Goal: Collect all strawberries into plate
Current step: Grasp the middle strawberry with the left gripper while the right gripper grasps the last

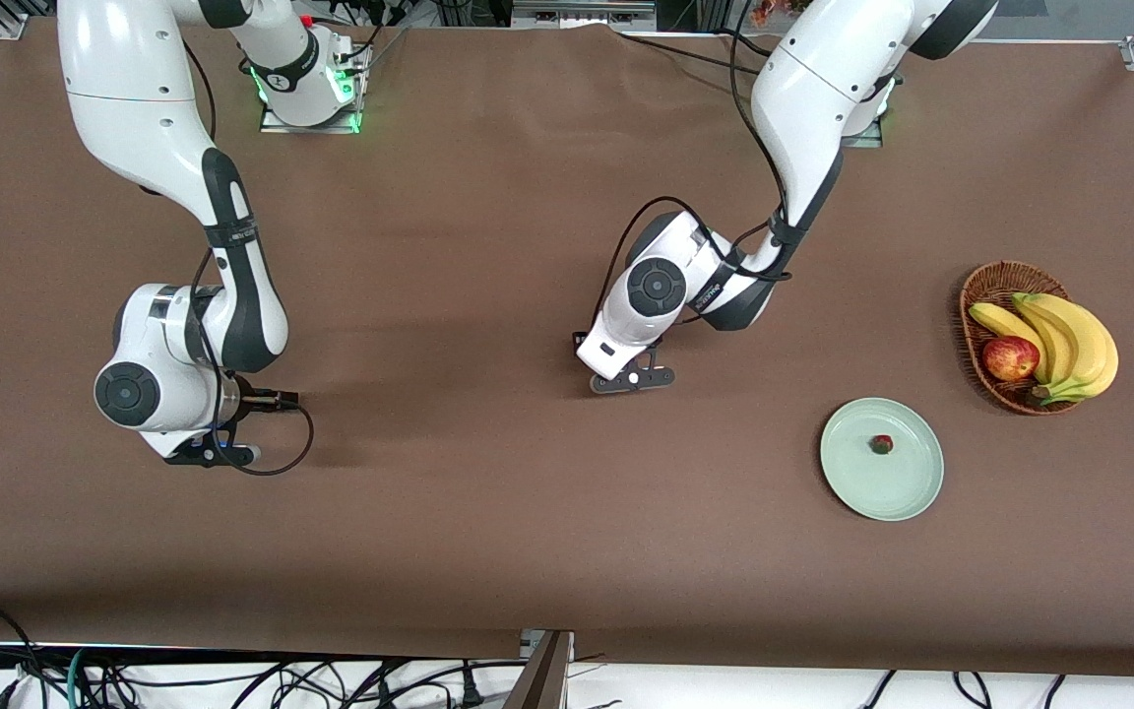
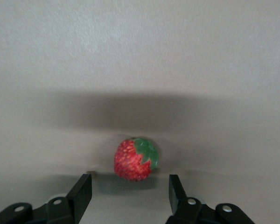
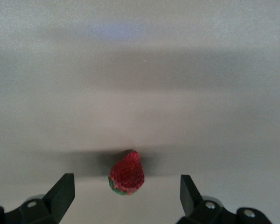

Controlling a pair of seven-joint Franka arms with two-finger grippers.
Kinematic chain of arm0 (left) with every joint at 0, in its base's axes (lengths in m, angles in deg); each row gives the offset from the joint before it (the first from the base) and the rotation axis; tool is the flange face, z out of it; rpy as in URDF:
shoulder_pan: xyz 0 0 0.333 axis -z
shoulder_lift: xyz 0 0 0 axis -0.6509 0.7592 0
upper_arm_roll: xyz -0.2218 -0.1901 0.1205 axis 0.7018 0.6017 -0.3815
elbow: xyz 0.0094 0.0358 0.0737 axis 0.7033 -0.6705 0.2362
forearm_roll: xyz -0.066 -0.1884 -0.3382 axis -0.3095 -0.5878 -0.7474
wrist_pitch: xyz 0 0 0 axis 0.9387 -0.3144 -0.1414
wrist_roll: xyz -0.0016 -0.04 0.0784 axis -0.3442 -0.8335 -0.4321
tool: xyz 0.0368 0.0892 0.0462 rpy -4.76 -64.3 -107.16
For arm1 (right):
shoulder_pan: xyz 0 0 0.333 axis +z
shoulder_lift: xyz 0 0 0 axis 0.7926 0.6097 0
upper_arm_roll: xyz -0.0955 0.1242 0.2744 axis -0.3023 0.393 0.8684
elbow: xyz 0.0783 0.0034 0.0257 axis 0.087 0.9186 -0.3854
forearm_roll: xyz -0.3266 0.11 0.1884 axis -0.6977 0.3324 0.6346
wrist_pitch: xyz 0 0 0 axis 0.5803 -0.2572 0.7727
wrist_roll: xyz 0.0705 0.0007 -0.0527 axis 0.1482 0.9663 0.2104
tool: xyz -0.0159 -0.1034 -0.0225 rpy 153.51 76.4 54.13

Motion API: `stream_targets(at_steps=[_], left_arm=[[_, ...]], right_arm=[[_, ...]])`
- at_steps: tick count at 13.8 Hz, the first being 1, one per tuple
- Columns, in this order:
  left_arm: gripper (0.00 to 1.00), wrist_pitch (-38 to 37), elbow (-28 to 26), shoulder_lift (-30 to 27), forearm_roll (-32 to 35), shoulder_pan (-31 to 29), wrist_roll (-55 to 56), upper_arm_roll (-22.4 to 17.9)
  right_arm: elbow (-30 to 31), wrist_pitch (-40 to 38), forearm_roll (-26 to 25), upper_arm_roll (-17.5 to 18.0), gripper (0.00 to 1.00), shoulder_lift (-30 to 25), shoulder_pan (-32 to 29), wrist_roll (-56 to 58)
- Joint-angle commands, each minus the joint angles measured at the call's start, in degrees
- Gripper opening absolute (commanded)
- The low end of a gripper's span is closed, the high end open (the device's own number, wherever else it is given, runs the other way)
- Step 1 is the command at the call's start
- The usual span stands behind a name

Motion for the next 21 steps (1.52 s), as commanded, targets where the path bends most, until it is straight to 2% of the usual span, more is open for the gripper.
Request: stream_targets(at_steps=[1, 5, 6, 10, 12, 13, 16, 18, 21], left_arm=[[0.75, -0.1, 2.2, 0.2, 1.4, 0.4, 1.1, -0.7], [0.71, 0.0, 2.8, 1.3, 1.5, 0.7, 0.6, -1.2], [0.65, 0.1, 2.8, 1.3, 1.5, 0.7, 0.5, -1.2], [0.27, 0.1, 2.8, 1.3, 4.3, 0.8, 0.4, -1.1], [0.00, 0.0, 2.8, 1.2, 4.4, 0.5, 0.2, -1.1], [0.00, -0.1, 2.8, 1.0, 4.4, 0.0, -0.2, -1.2], [0.00, -0.9, 2.7, 0.3, 5.3, -3.9, -6.1, -2.8], [0.00, -3.6, 2.8, -0.8, 5.3, -9.7, -17.5, -2.9], [0.00, -6.4, 2.9, -2.4, 5.3, -21.3, -36.3, -2.4]], right_arm=[[2.8, 1.0, 2.1, 0.2, 0.99, -2.3, 0.0, 1.3], [2.8, 1.6, 2.7, 0.2, 0.96, -2.0, 0.0, 1.3], [2.8, 1.6, 2.7, 0.3, 0.95, -2.0, 0.0, 1.3], [3.8, 3.7, 2.7, 0.4, 0.94, -1.7, 0.0, 1.3], [4.0, 4.2, 2.8, 0.5, 0.91, -1.7, 0.0, 1.3], [4.0, 4.2, 2.8, 0.5, 0.85, -1.7, 0.0, 1.3], [4.0, 4.2, 2.8, 0.6, 0.55, -1.7, 0.0, 1.3], [4.0, 4.2, 2.8, 0.5, 0.39, -1.7, 0.0, 1.3], [4.0, 4.1, 2.8, 0.6, 0.24, -1.7, 0.0, 1.2]])
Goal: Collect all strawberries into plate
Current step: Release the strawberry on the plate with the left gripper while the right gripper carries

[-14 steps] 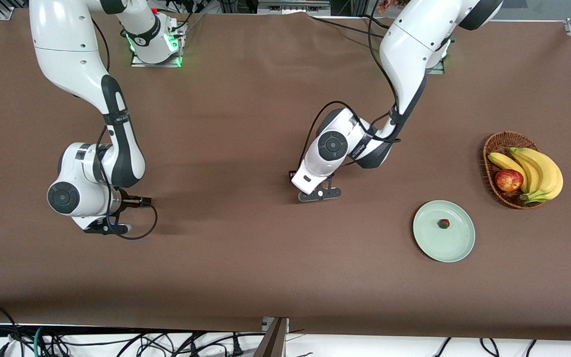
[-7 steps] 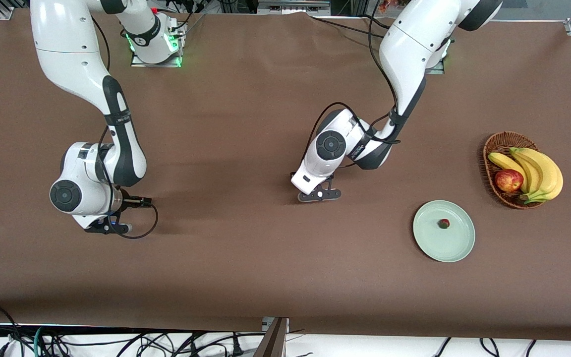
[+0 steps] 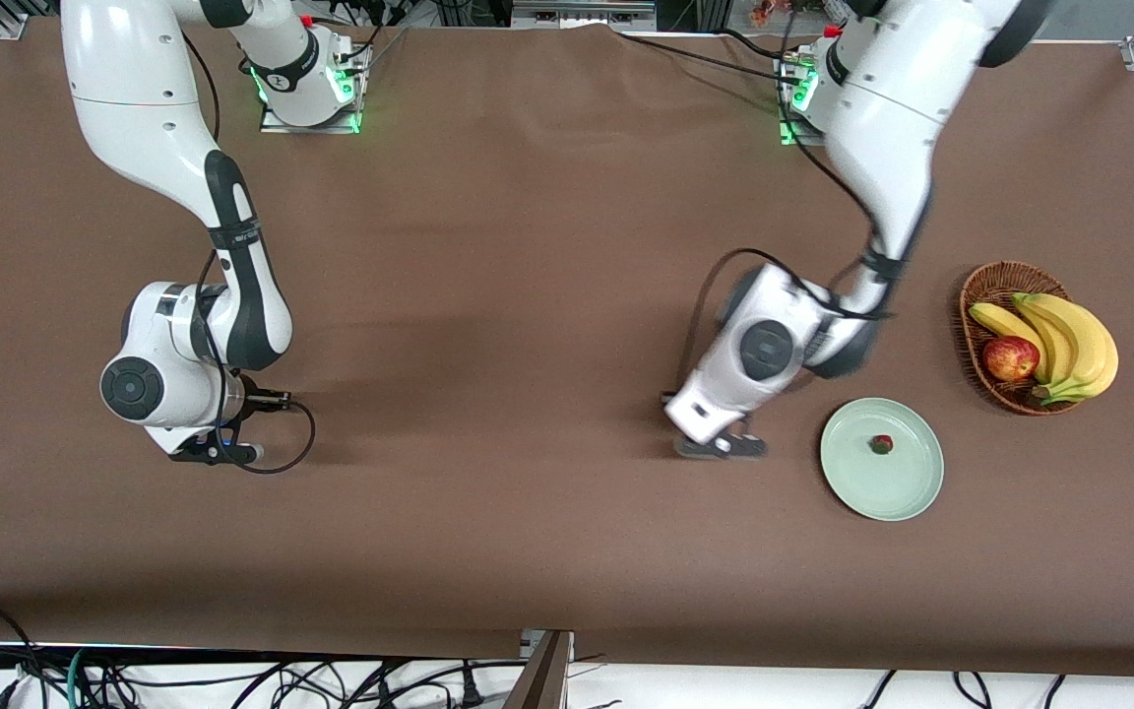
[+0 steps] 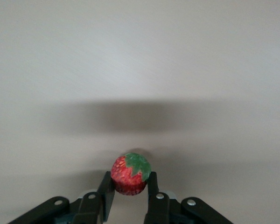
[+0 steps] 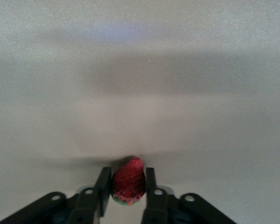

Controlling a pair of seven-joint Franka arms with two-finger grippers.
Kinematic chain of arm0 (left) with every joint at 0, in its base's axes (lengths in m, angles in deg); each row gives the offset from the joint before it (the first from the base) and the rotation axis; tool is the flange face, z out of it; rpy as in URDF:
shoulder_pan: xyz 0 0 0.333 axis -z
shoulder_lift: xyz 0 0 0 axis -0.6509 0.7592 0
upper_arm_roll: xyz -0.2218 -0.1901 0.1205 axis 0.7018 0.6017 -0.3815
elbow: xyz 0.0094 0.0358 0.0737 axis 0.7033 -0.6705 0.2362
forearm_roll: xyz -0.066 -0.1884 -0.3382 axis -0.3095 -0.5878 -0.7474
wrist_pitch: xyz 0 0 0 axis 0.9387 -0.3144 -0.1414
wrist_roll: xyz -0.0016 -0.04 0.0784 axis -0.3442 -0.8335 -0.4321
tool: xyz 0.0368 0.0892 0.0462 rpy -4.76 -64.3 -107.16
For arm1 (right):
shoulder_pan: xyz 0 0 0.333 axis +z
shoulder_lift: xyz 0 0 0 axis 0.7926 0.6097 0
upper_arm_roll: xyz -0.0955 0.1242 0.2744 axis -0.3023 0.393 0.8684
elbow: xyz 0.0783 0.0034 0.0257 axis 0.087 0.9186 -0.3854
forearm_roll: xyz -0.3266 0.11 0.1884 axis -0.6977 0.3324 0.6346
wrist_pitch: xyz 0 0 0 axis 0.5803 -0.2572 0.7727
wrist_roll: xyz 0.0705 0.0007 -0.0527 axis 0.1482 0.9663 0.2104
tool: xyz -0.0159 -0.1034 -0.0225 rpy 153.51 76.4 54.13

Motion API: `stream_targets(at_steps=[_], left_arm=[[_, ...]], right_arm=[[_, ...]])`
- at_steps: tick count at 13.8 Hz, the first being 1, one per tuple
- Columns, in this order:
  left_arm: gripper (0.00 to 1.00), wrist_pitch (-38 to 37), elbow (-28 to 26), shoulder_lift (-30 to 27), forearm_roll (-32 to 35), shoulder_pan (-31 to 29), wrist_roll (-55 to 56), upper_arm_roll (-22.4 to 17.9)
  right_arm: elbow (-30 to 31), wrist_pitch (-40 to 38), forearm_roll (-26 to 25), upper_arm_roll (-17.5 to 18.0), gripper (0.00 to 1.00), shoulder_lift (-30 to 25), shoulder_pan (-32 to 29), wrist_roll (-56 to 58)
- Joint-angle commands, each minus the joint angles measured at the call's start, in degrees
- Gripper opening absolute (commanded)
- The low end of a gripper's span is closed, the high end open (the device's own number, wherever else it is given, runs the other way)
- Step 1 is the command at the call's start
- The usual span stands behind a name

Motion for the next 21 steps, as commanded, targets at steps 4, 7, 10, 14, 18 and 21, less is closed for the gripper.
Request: stream_targets(at_steps=[4, 7, 10, 14, 18, 21], left_arm=[[0.00, -8.5, -0.1, -4.1, 1.2, -13.4, -20.7, 1.0], [0.00, -9.2, -0.2, -3.8, 1.2, -17.2, -26.6, 0.9], [0.00, -8.1, -0.2, -1.8, 1.2, -17.8, -27.2, 0.9], [0.40, -6.4, -0.2, -0.7, 1.2, -19.0, -27.7, 0.9], [1.00, -7.1, 0.3, -1.8, -4.7, -21.6, -32.7, 2.2], [1.00, -8.8, 2.1, -3.0, -6.6, -21.3, -30.0, 3.8]], right_arm=[[0.8, 0.4, 3.4, 0.5, 0.18, -2.2, 0.4, 1.1], [-1.3, 0.3, 4.2, 2.4, 0.18, -2.3, 1.4, -0.4], [-3.6, 0.3, 6.3, 6.8, 0.18, -2.5, 4.0, -10.8], [-9.4, 1.9, 6.2, 8.2, 0.18, 0.1, 14.5, -34.4], [-10.6, 13.2, 6.3, 9.0, 0.18, 3.4, 23.7, -50.6], [-11.2, 22.0, 6.2, 11.3, 0.18, 5.9, 27.9, -59.1]])
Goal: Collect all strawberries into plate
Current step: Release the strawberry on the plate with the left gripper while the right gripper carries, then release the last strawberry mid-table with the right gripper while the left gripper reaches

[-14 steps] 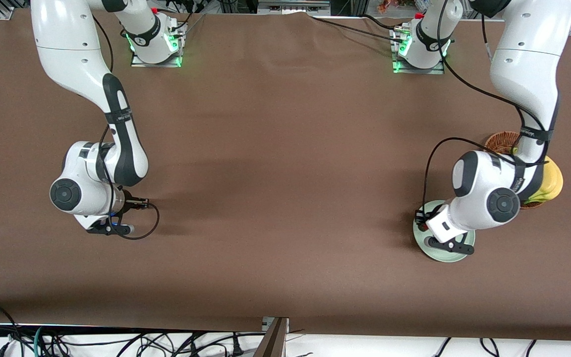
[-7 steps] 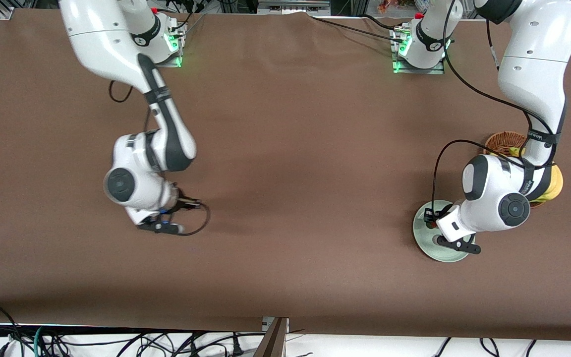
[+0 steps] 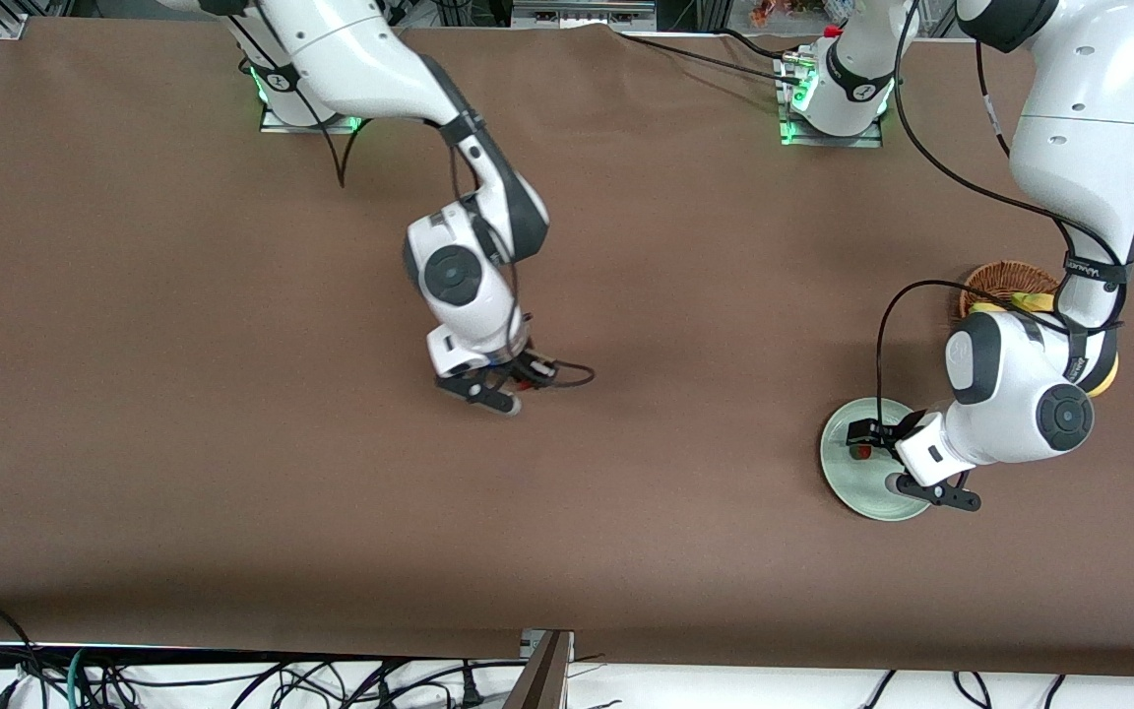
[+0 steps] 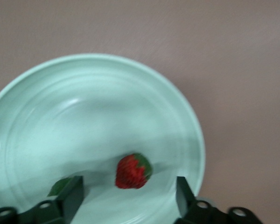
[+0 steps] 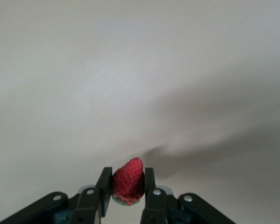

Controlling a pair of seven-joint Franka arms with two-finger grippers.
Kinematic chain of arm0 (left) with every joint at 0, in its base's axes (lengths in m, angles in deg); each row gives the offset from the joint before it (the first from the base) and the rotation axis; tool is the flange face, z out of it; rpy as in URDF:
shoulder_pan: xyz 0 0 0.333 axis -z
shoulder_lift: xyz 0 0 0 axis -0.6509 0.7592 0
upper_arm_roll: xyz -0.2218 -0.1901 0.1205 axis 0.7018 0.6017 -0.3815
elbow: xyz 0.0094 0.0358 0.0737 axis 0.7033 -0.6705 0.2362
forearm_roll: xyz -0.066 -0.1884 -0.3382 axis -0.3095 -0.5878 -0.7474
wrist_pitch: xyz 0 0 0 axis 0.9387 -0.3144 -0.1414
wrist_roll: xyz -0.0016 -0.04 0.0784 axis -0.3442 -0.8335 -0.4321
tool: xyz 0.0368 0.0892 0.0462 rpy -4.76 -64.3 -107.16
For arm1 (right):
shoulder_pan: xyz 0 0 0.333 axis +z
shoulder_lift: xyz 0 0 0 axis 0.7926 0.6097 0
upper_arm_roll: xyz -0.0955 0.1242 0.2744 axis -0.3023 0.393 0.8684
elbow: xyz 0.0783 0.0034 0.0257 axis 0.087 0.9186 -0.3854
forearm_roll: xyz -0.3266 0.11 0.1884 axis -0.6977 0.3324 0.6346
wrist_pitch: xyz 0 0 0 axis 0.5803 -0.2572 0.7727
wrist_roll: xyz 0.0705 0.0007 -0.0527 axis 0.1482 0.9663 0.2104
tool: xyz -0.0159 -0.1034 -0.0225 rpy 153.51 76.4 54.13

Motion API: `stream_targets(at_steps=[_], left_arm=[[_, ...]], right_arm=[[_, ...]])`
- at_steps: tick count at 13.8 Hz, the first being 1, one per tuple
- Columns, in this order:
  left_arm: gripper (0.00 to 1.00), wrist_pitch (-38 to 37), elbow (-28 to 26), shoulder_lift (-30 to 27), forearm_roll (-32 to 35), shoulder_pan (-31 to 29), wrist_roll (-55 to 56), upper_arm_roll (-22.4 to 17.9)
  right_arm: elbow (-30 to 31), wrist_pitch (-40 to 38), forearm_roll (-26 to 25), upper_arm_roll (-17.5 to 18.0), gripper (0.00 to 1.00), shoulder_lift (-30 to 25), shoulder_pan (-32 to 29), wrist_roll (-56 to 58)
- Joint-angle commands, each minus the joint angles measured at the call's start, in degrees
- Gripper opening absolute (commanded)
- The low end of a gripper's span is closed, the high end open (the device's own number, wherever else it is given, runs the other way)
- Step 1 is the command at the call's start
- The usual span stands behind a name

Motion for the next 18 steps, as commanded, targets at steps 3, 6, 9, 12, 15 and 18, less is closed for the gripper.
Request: stream_targets(at_steps=[3, 6, 9, 12, 15, 18], left_arm=[[1.00, -3.2, 2.7, -1.6, -0.8, 0.4, 6.5, 5.6], [1.00, -3.2, 2.7, -1.6, -0.6, 4.8, 15.4, 5.9], [1.00, -2.4, 2.8, -1.6, -0.4, 8.9, 22.1, 5.7], [1.00, -2.4, 2.7, -1.4, -0.4, 10.1, 25.7, 5.7], [1.00, -2.4, 1.8, -1.3, -0.5, 12.3, 30.5, 5.6], [1.00, -2.5, 0.6, -1.3, -0.4, 14.8, 35.9, 5.6]], right_arm=[[-7.7, 4.4, 0.9, 0.8, 0.18, 5.9, 4.2, -10.4], [-10.6, 5.0, 0.9, 0.8, 0.18, 9.1, 5.8, -11.5], [-11.1, 6.3, 0.9, 2.0, 0.36, 10.1, 6.3, -11.4], [-11.4, 6.4, 0.1, 1.7, 1.00, 9.7, 6.4, -10.1], [-14.5, -0.1, -0.1, 0.7, 1.00, 7.7, 3.9, -7.0], [-16.8, -12.2, 0.0, 1.1, 1.00, 2.6, -3.1, 5.2]])
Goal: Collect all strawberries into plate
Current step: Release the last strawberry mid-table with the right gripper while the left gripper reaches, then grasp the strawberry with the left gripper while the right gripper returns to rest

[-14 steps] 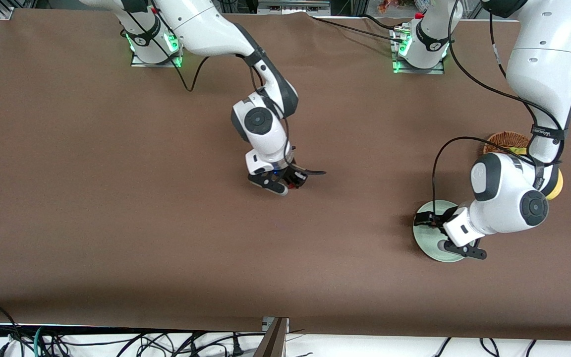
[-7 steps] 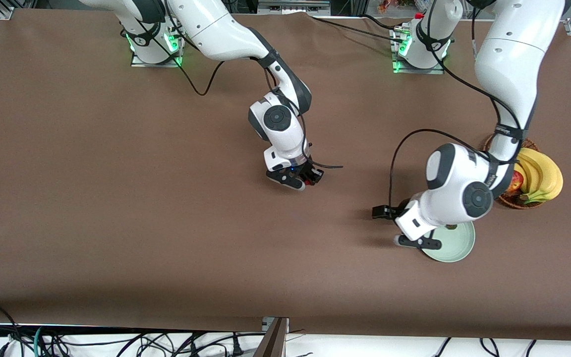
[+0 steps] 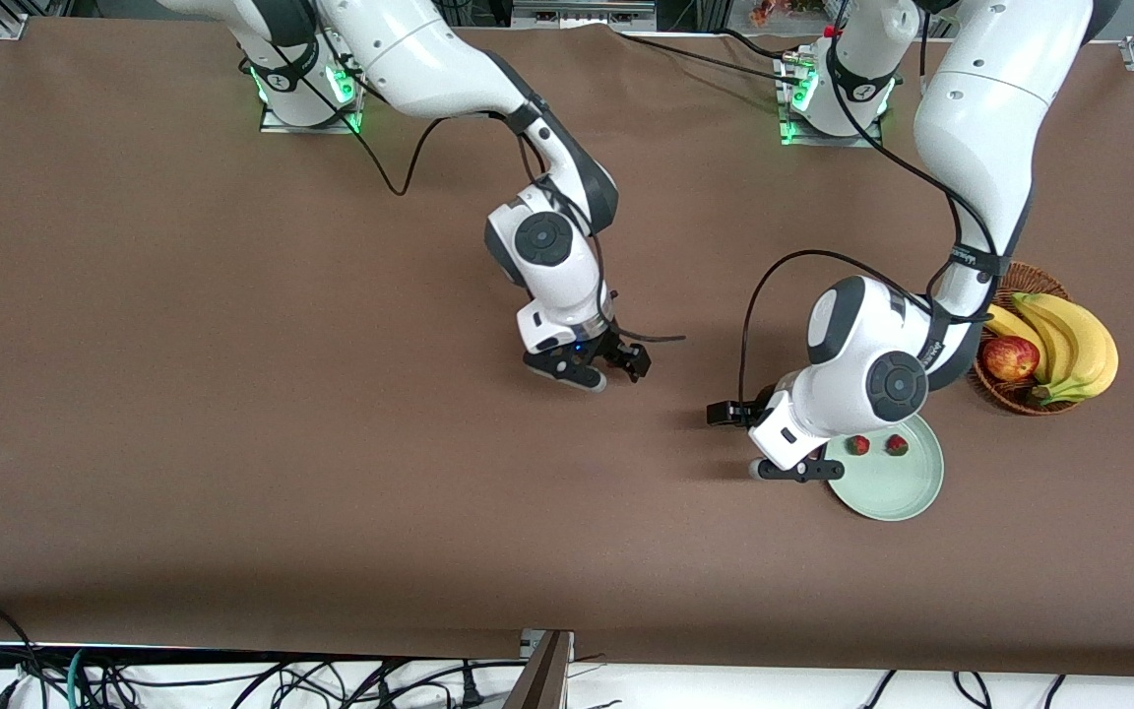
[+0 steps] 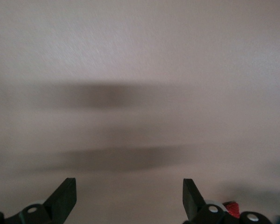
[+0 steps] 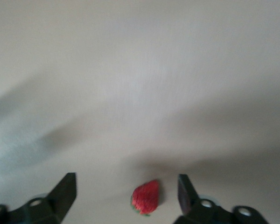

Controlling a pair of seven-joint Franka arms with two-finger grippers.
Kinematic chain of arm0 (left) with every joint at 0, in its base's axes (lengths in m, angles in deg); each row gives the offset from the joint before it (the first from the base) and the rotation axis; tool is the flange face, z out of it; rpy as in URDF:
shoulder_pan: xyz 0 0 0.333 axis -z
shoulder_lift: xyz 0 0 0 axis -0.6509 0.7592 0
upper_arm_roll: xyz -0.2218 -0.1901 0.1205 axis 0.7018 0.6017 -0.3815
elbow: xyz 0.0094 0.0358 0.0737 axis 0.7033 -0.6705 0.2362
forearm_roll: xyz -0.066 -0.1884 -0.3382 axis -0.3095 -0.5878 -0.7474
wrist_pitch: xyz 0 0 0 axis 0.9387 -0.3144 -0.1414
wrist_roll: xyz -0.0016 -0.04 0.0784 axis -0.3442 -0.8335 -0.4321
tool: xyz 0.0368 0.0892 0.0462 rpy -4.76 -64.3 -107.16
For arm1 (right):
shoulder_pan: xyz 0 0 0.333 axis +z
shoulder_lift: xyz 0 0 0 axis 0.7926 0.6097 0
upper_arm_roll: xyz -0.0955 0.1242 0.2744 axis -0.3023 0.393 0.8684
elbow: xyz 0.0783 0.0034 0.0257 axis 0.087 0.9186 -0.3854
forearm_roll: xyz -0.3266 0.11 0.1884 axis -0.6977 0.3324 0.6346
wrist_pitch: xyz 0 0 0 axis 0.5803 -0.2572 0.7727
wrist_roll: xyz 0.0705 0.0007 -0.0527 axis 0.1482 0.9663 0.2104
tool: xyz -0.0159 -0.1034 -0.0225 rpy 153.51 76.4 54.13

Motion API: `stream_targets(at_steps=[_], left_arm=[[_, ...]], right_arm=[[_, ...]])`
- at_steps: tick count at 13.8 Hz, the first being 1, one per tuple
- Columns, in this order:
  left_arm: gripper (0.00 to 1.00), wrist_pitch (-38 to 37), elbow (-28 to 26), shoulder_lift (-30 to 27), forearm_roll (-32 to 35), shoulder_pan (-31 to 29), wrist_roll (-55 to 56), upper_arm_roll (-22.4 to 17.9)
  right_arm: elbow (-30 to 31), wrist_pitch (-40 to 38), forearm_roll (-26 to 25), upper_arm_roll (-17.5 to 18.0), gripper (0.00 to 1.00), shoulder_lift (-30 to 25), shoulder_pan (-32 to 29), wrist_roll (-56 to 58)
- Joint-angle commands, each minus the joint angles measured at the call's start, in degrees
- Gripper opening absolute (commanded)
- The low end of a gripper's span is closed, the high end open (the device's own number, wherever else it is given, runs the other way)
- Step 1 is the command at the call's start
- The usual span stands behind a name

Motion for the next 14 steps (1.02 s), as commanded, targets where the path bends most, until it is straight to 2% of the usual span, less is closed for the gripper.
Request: stream_targets(at_steps=[1, 4, 6, 10, 12, 14], left_arm=[[1.00, -0.4, -0.8, -0.2, 0.3, 3.2, 5.7, -0.7], [1.00, -0.2, -0.8, 0.1, 0.4, 7.4, 13.1, -1.0], [1.00, 1.6, -1.0, 0.6, 2.1, 10.0, 18.1, -1.1], [1.00, 3.2, -1.8, 2.4, 6.1, 18.3, 32.6, -2.3], [1.00, 4.4, -1.9, 3.2, 6.5, 19.0, 34.6, -2.2], [1.00, 6.7, -2.9, 3.7, 6.5, 19.8, 34.9, -2.3]], right_arm=[[-0.7, -11.0, -0.5, 0.8, 1.00, -5.5, -6.4, 14.0], [-0.7, -23.4, -1.3, -4.7, 1.00, -11.1, -9.3, 31.5], [-0.7, -28.7, -1.4, -10.2, 1.00, -13.3, -9.7, 39.0], [-0.7, -38.8, -1.2, -18.4, 1.00, -17.4, -10.2, 52.7], [-0.4, -41.2, -1.3, -18.3, 1.00, -20.7, -13.5, 58.4], [0.1, -45.9, -1.7, -13.5, 1.00, -25.1, -19.9, 58.2]])
